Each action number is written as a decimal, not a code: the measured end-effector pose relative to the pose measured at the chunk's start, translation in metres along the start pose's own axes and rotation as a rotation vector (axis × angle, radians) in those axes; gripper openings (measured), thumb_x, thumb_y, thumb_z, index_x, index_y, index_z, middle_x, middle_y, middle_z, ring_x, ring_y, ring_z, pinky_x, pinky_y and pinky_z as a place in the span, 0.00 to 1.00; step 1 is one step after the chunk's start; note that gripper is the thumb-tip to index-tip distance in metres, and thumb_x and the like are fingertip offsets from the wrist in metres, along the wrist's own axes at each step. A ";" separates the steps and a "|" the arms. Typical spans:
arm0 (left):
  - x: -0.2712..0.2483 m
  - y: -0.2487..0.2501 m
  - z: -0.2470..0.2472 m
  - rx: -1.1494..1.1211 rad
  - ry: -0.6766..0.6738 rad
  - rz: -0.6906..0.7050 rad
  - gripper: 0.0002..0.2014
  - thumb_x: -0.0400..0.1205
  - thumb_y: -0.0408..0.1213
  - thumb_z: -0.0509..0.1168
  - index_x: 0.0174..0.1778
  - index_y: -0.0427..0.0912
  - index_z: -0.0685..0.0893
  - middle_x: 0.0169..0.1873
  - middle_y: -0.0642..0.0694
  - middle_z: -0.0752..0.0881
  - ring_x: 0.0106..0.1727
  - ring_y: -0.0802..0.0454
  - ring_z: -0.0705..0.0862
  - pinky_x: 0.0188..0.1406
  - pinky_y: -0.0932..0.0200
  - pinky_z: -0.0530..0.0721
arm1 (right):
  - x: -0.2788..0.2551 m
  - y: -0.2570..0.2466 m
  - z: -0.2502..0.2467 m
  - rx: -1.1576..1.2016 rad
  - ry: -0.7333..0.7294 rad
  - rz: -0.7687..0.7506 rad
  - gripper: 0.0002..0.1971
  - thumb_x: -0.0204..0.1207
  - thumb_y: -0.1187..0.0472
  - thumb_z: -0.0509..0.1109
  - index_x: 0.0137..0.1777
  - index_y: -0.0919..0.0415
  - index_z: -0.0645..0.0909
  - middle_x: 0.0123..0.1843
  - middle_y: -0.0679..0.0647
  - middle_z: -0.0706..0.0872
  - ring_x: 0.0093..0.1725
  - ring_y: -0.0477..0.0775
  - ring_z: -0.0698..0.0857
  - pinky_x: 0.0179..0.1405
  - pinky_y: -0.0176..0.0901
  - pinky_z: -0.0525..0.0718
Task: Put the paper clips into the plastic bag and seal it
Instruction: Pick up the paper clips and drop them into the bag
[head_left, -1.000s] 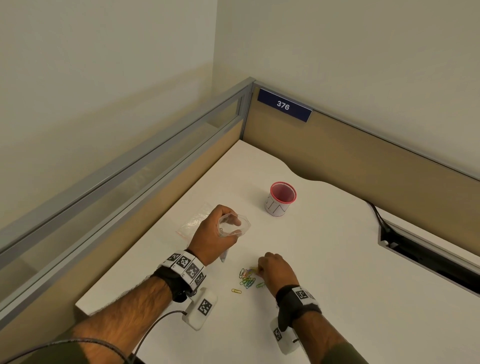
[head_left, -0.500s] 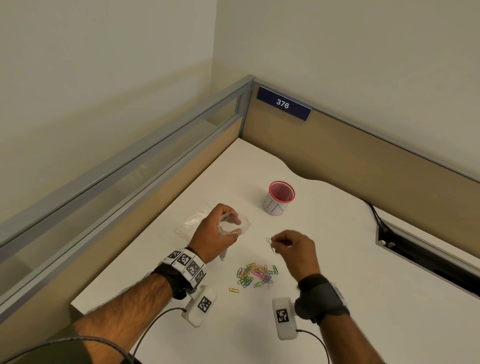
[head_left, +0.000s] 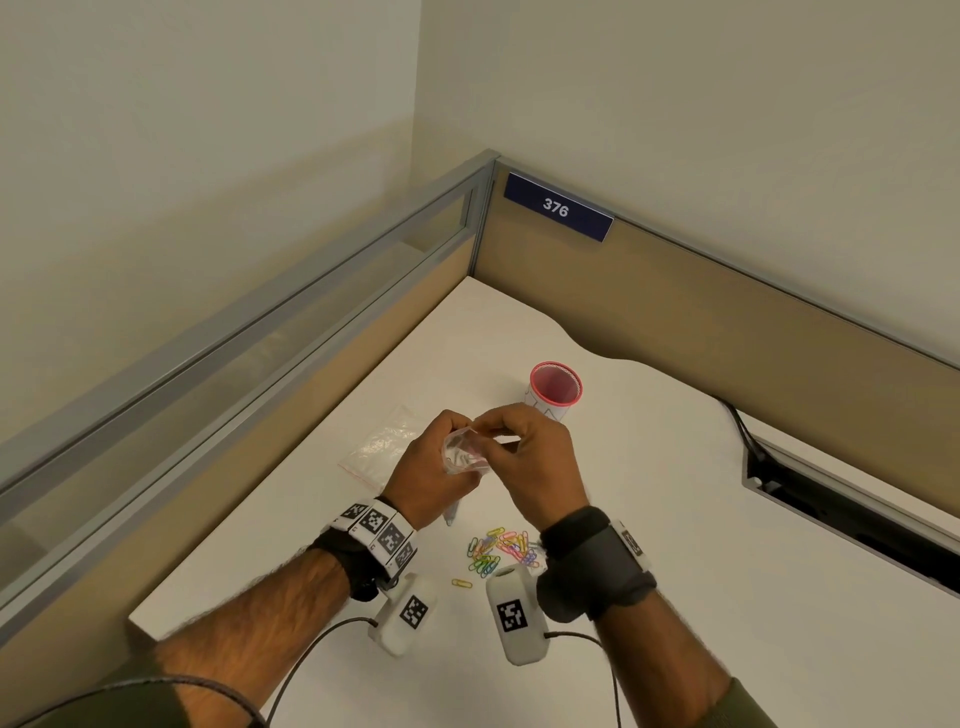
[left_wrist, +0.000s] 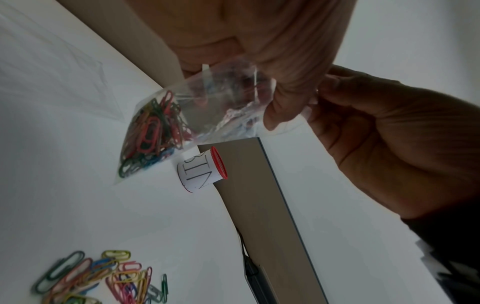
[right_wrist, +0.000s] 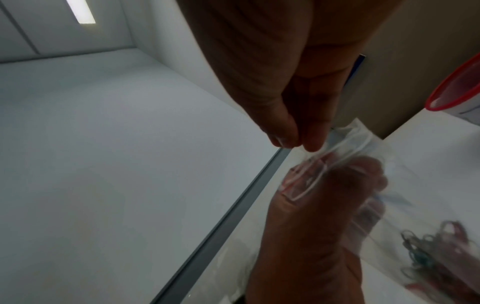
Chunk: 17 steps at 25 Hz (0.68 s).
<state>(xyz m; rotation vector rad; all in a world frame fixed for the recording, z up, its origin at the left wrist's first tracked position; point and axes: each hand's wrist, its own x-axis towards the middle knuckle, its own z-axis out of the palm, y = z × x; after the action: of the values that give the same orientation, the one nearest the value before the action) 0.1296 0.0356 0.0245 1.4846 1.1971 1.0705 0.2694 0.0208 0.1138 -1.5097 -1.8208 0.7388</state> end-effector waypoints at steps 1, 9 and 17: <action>0.000 0.000 0.000 0.011 -0.002 0.008 0.19 0.71 0.34 0.74 0.52 0.57 0.77 0.45 0.55 0.88 0.51 0.54 0.88 0.52 0.53 0.86 | 0.000 -0.002 -0.004 0.017 0.035 -0.006 0.06 0.76 0.66 0.72 0.48 0.57 0.88 0.48 0.50 0.88 0.46 0.45 0.87 0.44 0.30 0.85; -0.001 -0.005 -0.005 -0.003 0.014 0.009 0.19 0.74 0.29 0.75 0.54 0.52 0.77 0.46 0.57 0.88 0.58 0.60 0.86 0.64 0.53 0.83 | -0.008 0.106 -0.015 -0.280 0.028 0.298 0.11 0.76 0.70 0.67 0.53 0.59 0.87 0.54 0.55 0.88 0.54 0.55 0.86 0.58 0.44 0.84; -0.003 -0.004 -0.004 -0.006 0.022 0.002 0.19 0.74 0.28 0.75 0.54 0.51 0.77 0.48 0.52 0.89 0.59 0.58 0.86 0.64 0.52 0.82 | -0.050 0.153 0.050 -0.595 -0.279 0.473 0.11 0.81 0.63 0.61 0.59 0.63 0.81 0.61 0.62 0.80 0.59 0.61 0.82 0.61 0.49 0.83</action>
<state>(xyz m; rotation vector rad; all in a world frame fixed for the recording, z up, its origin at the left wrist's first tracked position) 0.1241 0.0333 0.0212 1.4731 1.2071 1.0937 0.3307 -0.0017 -0.0410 -2.3820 -2.0187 0.6750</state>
